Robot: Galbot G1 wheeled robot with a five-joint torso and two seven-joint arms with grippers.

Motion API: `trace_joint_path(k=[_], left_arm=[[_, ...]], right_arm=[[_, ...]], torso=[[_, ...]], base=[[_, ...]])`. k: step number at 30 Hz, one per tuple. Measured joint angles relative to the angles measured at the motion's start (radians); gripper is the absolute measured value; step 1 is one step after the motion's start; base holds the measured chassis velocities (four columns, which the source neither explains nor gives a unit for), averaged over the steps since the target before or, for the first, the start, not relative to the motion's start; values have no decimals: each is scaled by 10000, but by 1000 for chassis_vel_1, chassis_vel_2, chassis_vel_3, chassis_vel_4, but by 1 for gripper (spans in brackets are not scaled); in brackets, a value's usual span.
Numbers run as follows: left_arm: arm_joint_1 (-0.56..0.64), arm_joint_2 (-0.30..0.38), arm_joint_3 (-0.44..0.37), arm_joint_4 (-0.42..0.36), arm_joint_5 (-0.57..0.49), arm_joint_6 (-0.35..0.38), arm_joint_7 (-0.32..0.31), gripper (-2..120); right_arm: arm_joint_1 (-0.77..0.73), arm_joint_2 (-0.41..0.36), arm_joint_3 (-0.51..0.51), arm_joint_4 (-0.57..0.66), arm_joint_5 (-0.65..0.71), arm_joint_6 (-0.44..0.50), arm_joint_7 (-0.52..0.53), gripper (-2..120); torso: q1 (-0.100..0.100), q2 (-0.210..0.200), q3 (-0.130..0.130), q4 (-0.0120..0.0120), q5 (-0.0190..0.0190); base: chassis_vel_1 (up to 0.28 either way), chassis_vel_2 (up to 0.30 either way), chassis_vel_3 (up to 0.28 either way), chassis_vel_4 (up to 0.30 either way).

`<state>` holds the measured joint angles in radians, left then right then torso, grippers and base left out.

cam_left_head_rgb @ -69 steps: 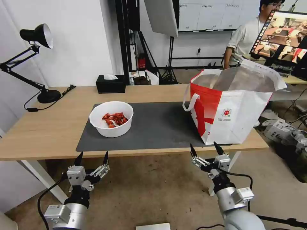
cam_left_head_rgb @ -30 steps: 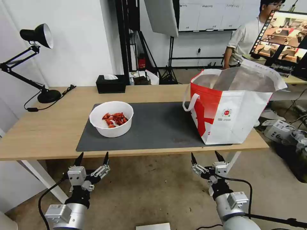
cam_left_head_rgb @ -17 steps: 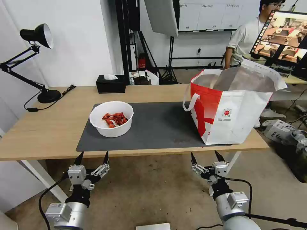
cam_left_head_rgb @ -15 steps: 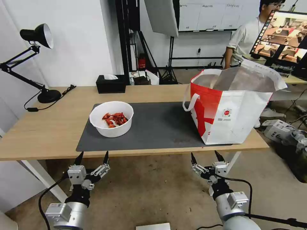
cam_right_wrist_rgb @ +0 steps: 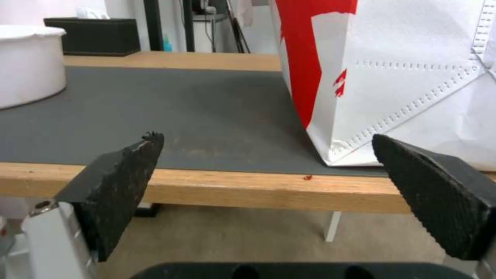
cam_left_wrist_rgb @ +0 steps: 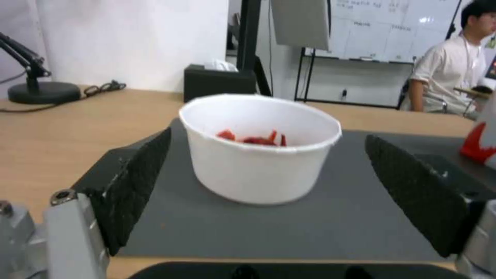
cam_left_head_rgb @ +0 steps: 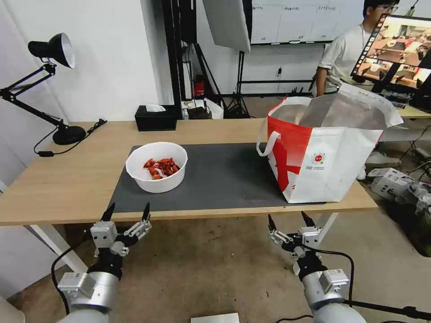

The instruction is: Pick up the trash from the table and place it into the takeout bag.

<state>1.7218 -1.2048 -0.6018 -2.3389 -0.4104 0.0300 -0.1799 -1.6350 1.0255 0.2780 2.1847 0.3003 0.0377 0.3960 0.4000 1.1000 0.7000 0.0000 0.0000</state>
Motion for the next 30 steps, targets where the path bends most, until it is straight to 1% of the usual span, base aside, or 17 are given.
trace_joint_path(k=[7, 9, 10, 13, 14, 15, 17, 18, 19, 21, 22, 24, 25, 27, 28, 29, 30], left_arm=[[-816, 624, -569, -169, -1030, 711, -394, 100], [-1209, 1040, -783, -174, -1524, 1015, -549, 100], [-1487, 1442, -957, -105, -1942, 1204, -652, 100], [-1682, 1819, -1105, -10, -2335, 1354, -740, 100], [-1822, 2250, -1317, 77, -2797, 1521, -866, 100], [-1822, 2250, -1317, 77, -2797, 1521, -866, 100], [-1937, 2797, -1733, 205, -3613, 1933, -1061, 100], [-1937, 2797, -1733, 205, -3613, 1933, -1061, 100], [-2046, 3047, -1843, 270, -4111, 2187, -1203, 100], [-2494, 3611, -1966, 421, -5617, 3135, -1656, 100], [-2494, 3611, -1966, 421, -5617, 3135, -1656, 100], [-3108, 4154, -1965, 718, -7216, 4009, -2092, 100], [-3108, 4154, -1965, 718, -7216, 4009, -2092, 100], [-3824, 4574, -1756, 1204, -8379, 4643, -2430, 100], [-4153, 4711, -1620, 1444, -8842, 4813, -2567, 100], [-4153, 4711, -1620, 1444, -8842, 4813, -2567, 100], [-4679, 4893, -1378, 1841, -9565, 5109, -2705, 100]], right_arm=[[1, 1, 0, 1, 2, 0, 0, 100], [1, 0, 0, 1, 2, 0, 0, 100], [0, 1, 0, 1, 2, 1, 0, 100], [1, 0, 0, 1, 2, 1, 1, 100], [1, 0, 0, 2, 2, 1, 0, 100], [1, 0, 0, 2, 2, 1, 0, 100], [1, 1, 0, 2, 2, 1, 1, 100], [1, 1, 0, 2, 2, 1, 1, 100], [1, 0, 0, 2, 2, 1, 0, 100], [1, 0, 0, 2, 3, 1, 1, 100], [1, 0, 0, 2, 3, 1, 1, 100], [1, 1, 0, 2, 3, 1, 1, 100], [1, 1, 0, 2, 3, 1, 1, 100], [1, 1, -1, 2, 3, 1, 0, 100], [0, 1, -1, 1, 3, 1, 1, 100], [0, 1, -1, 1, 3, 1, 1, 100], [1, 0, -1, 2, 3, 1, 0, 100]], torso=[[0, 0, 0, 1, 0], [0, -1, 0, 0, -2], [0, 0, 0, -1, 0], [1, 0, 1, -1, -2], [1, 0, 0, -1, -1], [1, 0, 0, -1, -1], [0, -1, 1, 2, -1], [0, -1, 1, 2, -1], [0, 0, 0, 3, -1], [1, 0, 0, 1, -2], [1, 0, 0, 1, -2], [1, 0, 1, 0, -1], [1, 0, 1, 0, -1], [1, 0, 1, 0, -1], [0, 0, 1, 1, -1], [0, 0, 1, 1, -1], [1, 0, 1, 0, -1]], base=[[0, 0, 0, 0], [0, 0, 0, 0], [0, 0, 0, 0], [0, 0, 0, 0], [0, 0, 0, 0], [0, 0, 0, 0], [0, 0, 0, 0], [0, 0, 0, 0], [0, 0, 0, 0], [0, 0, 0, 0], [0, 0, 0, 0], [0, 0, 0, 0], [0, 0, 0, 0], [0, 0, 0, 0], [0, 0, 0, 0], [0, 0, 0, 0], [0, 0, 0, 0]])
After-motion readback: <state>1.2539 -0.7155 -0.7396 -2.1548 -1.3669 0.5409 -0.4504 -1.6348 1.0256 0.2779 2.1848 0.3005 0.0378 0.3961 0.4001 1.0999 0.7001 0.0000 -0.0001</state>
